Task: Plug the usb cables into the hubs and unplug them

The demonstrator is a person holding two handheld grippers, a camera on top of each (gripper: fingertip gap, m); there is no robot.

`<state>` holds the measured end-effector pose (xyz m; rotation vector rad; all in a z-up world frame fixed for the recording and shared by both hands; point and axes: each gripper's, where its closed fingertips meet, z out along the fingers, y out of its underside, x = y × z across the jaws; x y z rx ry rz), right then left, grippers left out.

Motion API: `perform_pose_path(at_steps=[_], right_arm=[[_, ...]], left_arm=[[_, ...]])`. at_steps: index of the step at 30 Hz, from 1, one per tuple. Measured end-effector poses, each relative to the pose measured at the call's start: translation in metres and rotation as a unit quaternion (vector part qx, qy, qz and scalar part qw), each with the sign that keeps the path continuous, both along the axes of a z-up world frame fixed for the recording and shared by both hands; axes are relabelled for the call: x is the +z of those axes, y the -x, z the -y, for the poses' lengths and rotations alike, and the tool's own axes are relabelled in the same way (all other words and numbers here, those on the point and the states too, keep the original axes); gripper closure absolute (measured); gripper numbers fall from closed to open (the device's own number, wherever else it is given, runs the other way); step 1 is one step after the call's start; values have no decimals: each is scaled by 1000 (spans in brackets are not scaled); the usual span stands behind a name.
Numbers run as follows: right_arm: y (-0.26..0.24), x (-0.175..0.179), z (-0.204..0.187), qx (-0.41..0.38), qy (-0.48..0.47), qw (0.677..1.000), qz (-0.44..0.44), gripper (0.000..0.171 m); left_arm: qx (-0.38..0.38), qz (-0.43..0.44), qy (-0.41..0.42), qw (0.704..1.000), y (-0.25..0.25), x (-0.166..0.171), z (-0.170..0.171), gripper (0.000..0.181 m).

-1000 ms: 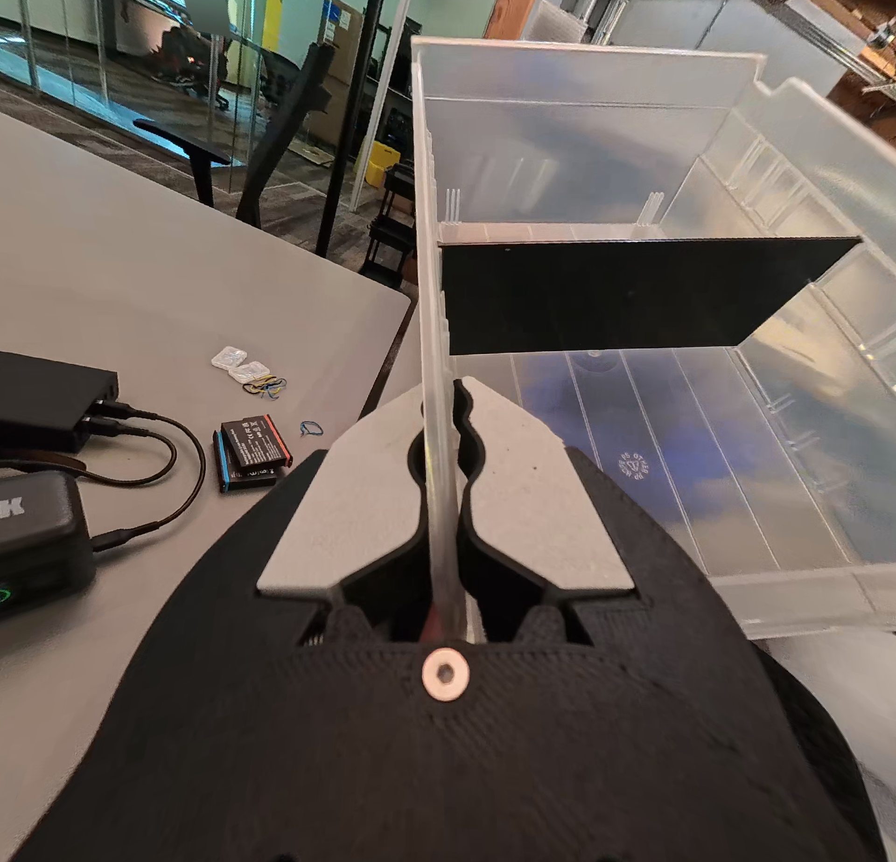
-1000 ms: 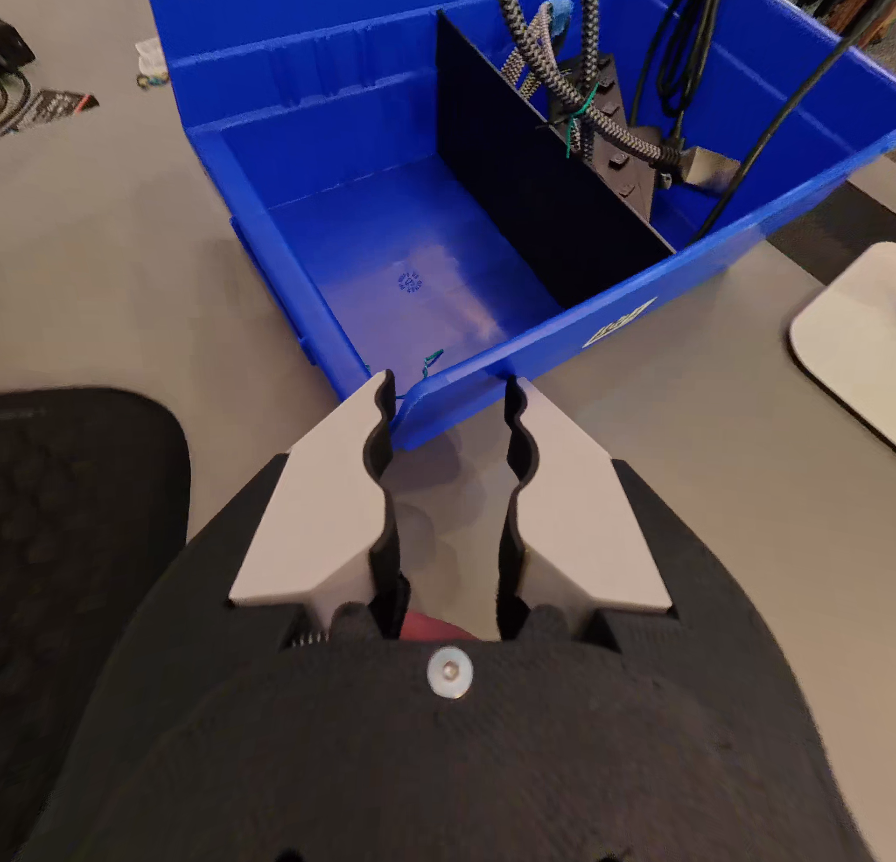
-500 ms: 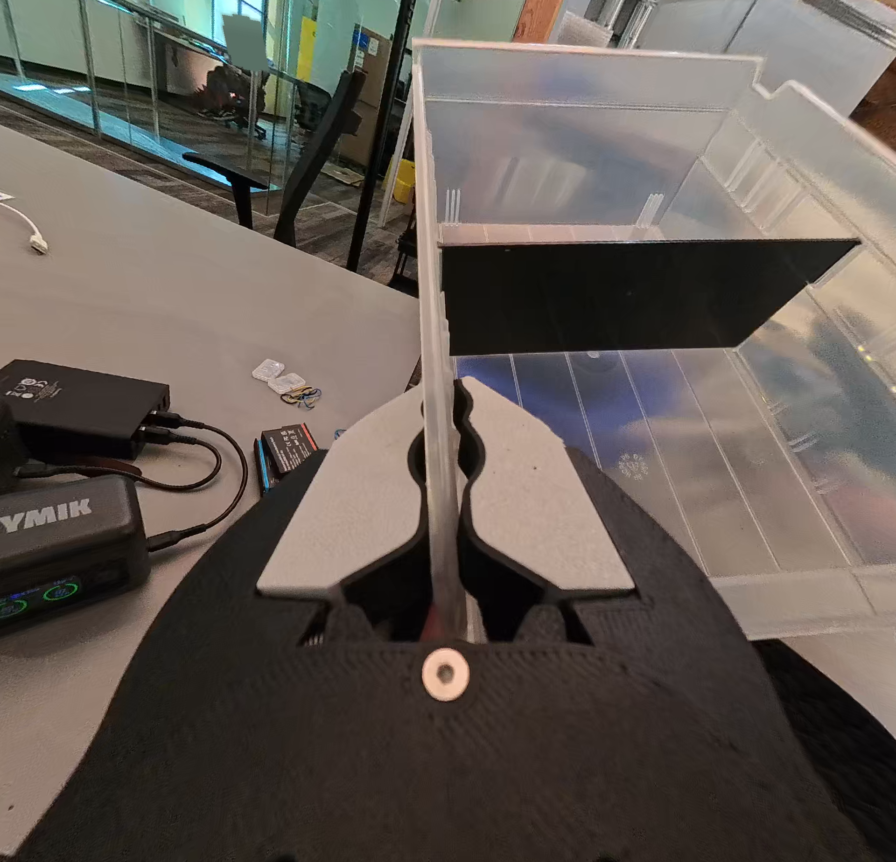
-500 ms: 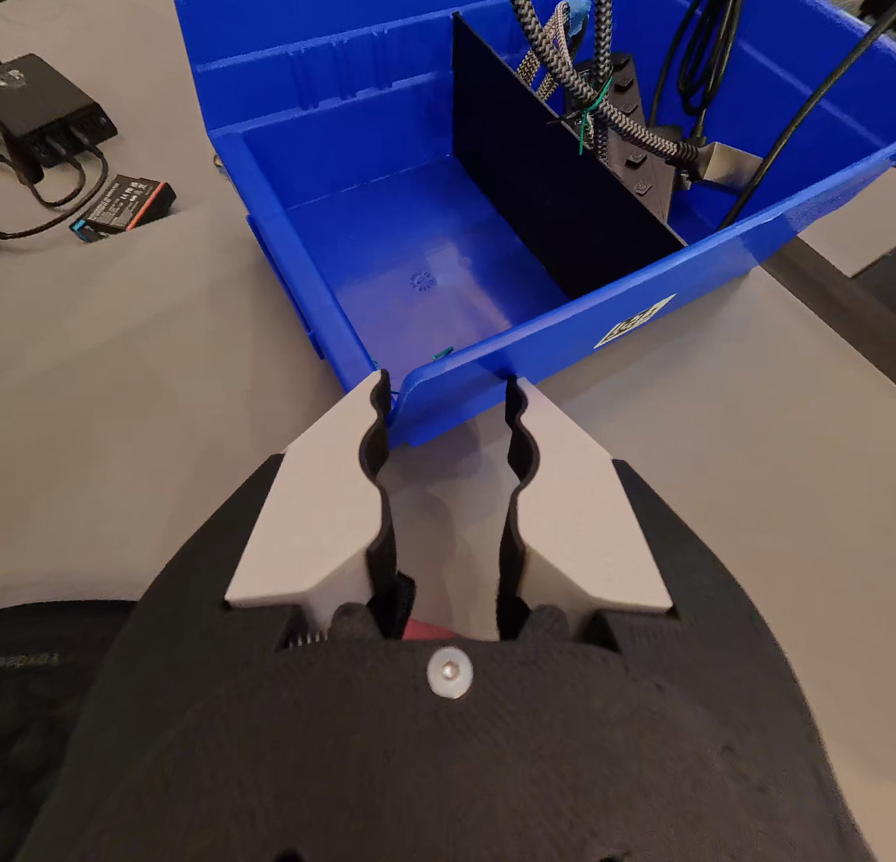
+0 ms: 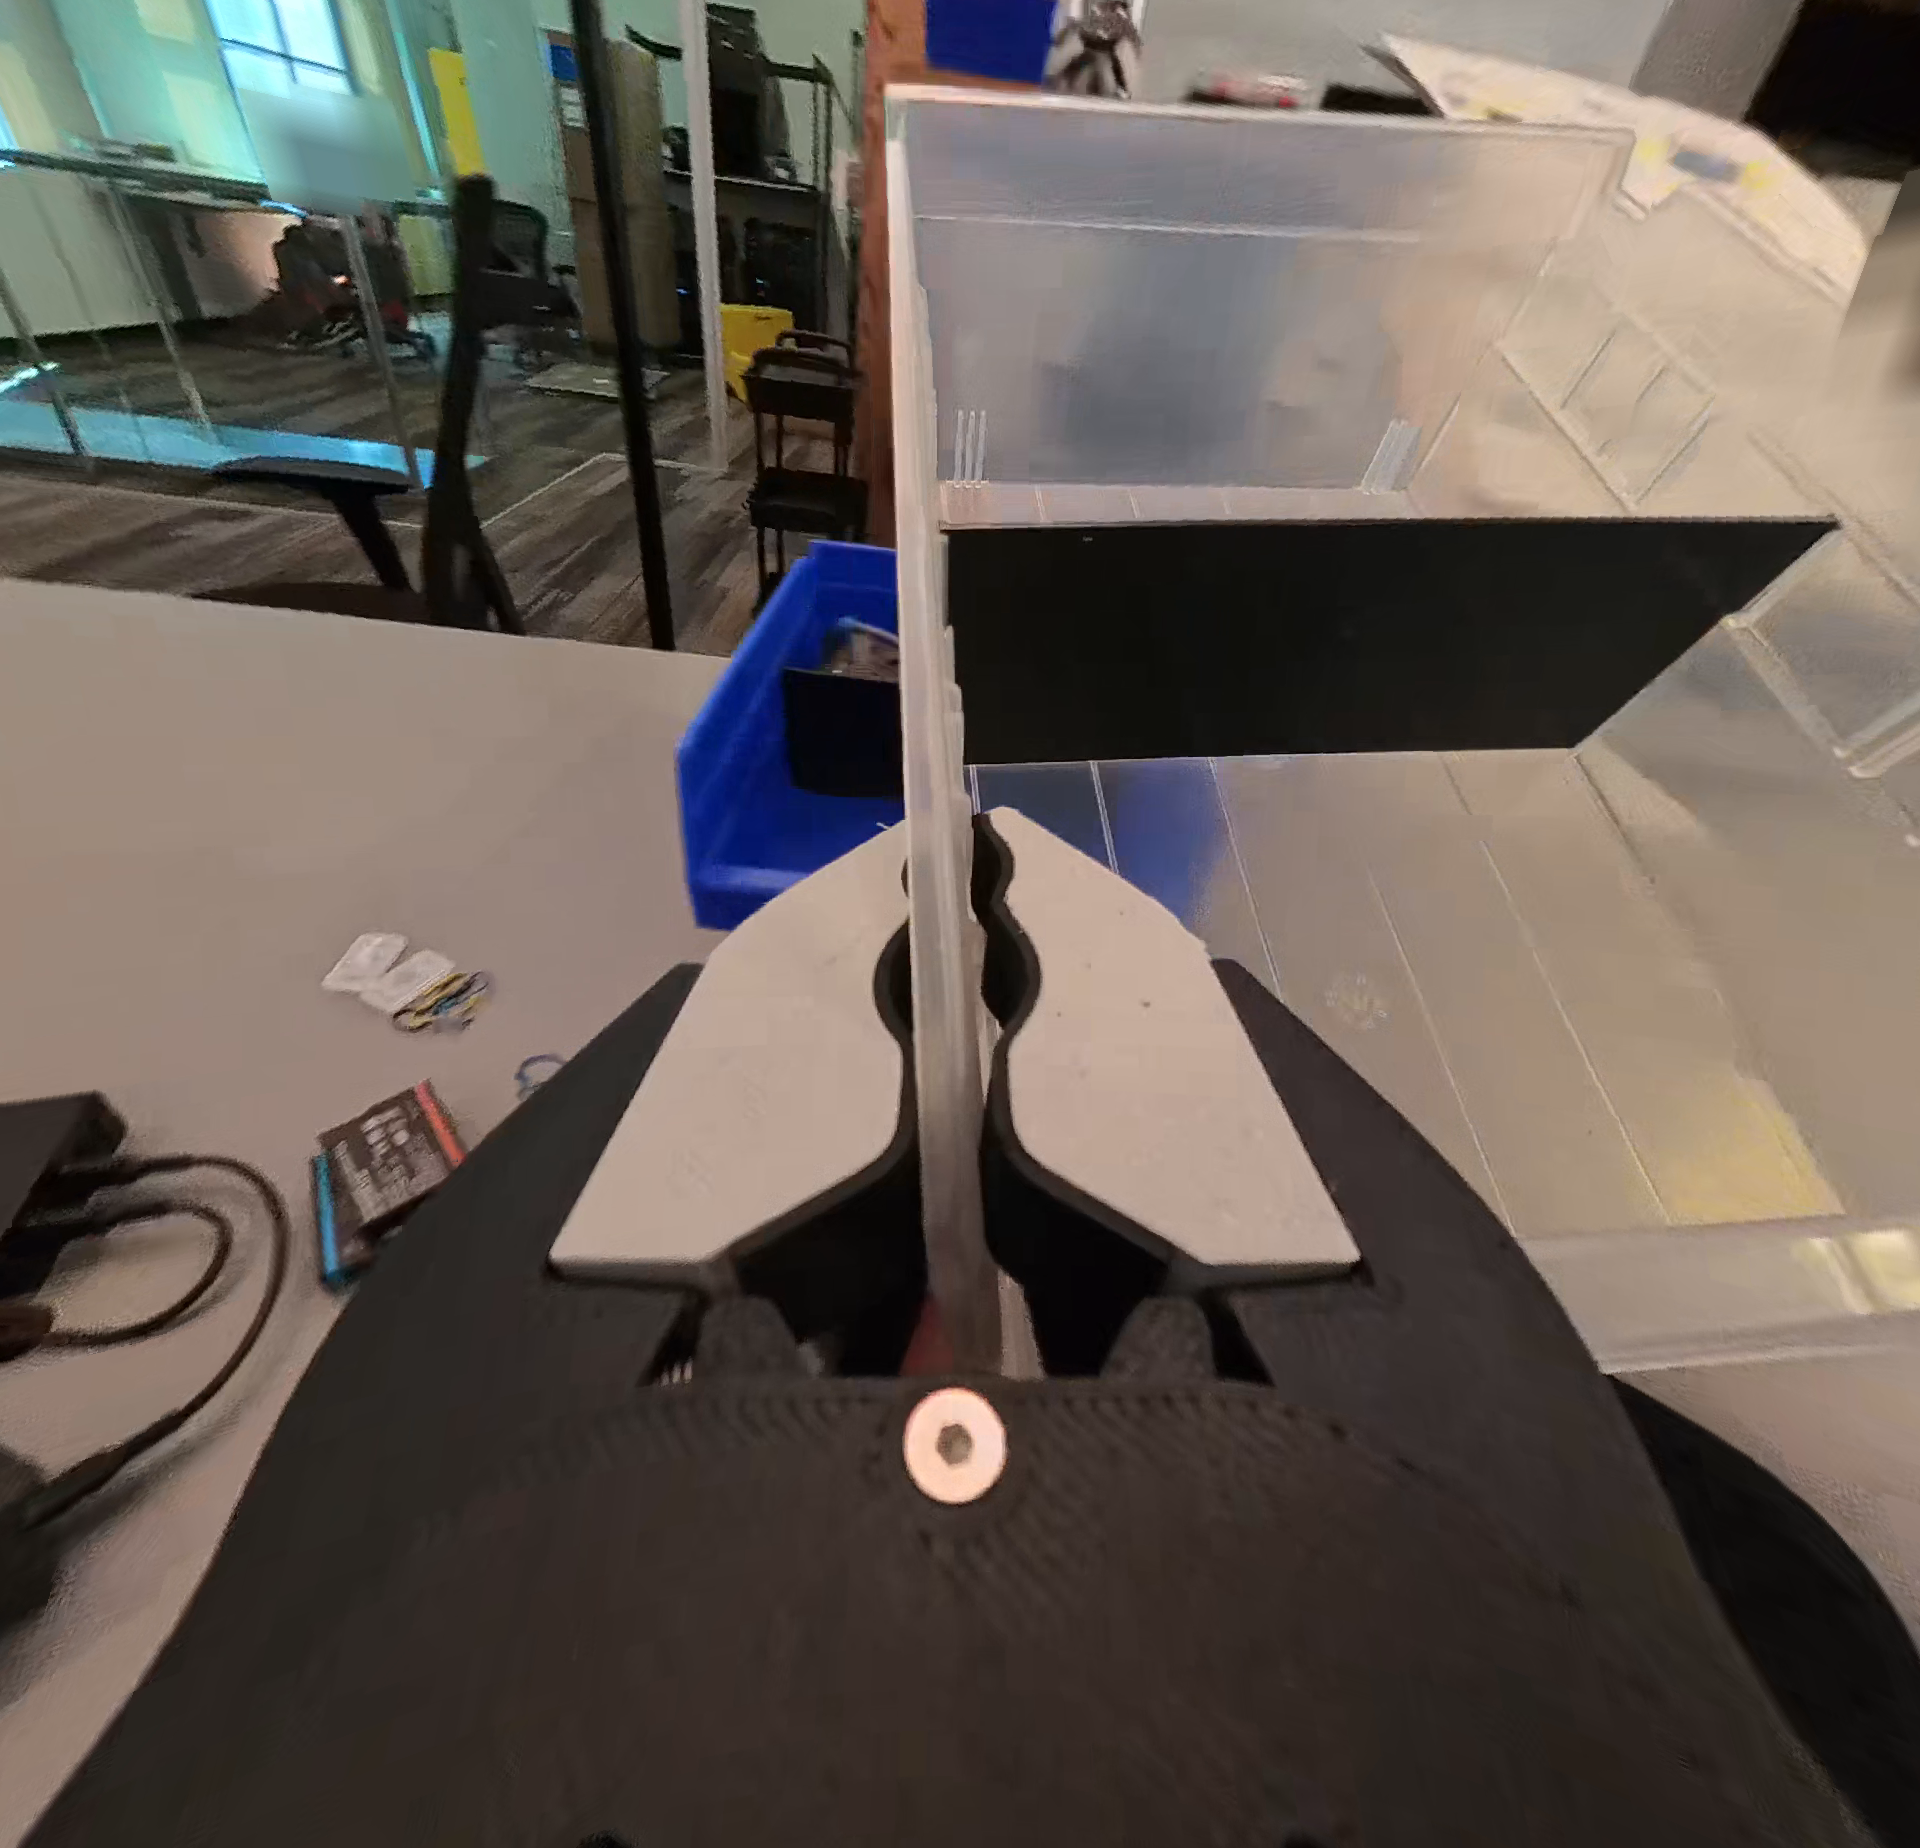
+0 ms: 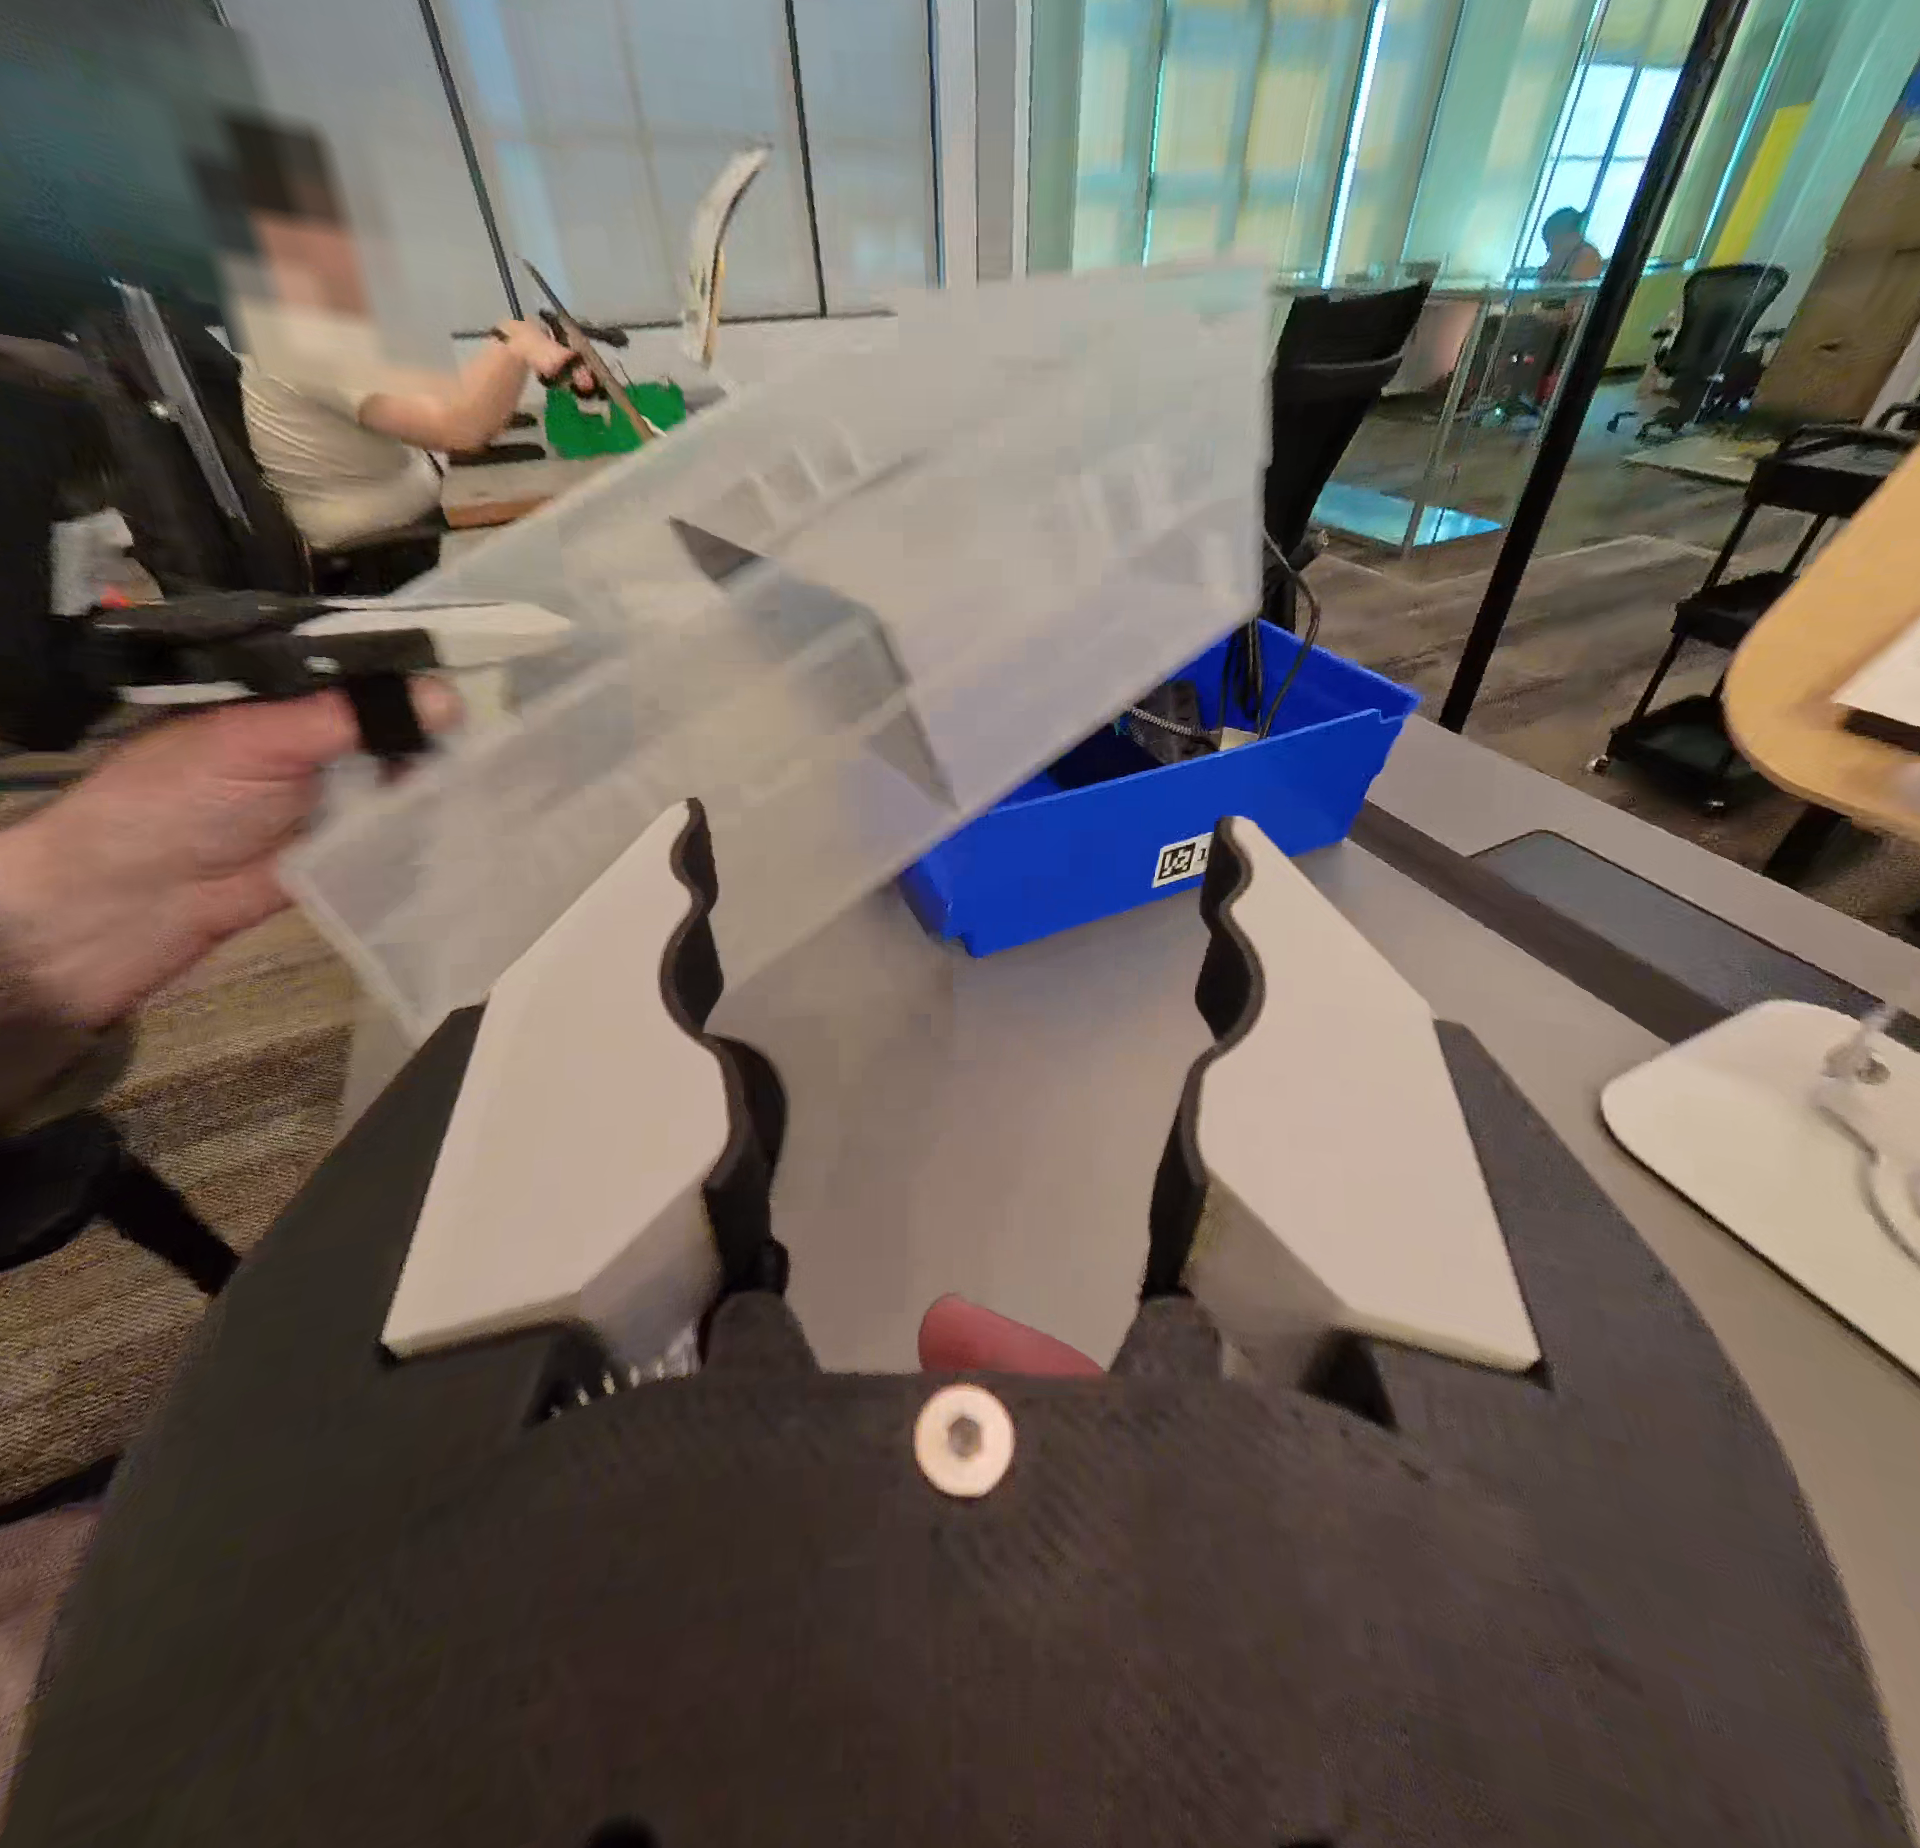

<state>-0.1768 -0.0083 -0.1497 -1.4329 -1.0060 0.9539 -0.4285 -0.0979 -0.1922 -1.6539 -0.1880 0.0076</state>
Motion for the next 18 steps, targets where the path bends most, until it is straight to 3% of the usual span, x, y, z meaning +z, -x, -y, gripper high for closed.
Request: perform_pose_path(at_steps=[5, 7, 12, 14, 18], right_arm=[[-71, 6, 34, -64, -13, 997, -40, 69], [-92, 4, 40, -84, -22, 995, -54, 80], [-151, 1, 36, -147, -14, 984, -105, 77], [-184, 7, 30, -189, -28, 974, -122, 68], [-254, 22, 15, -266, -55, 951, -148, 69]], left_arm=[[-76, -33, 29, 996, -90, 0, -49, 177], [-109, -44, 36, 992, -130, -1, -68, 177], [-207, -56, 42, 976, -239, 1, -117, 177], [-245, -44, 46, 968, -283, 0, -136, 177], [-327, 7, 55, 943, -374, -6, -172, 177]])
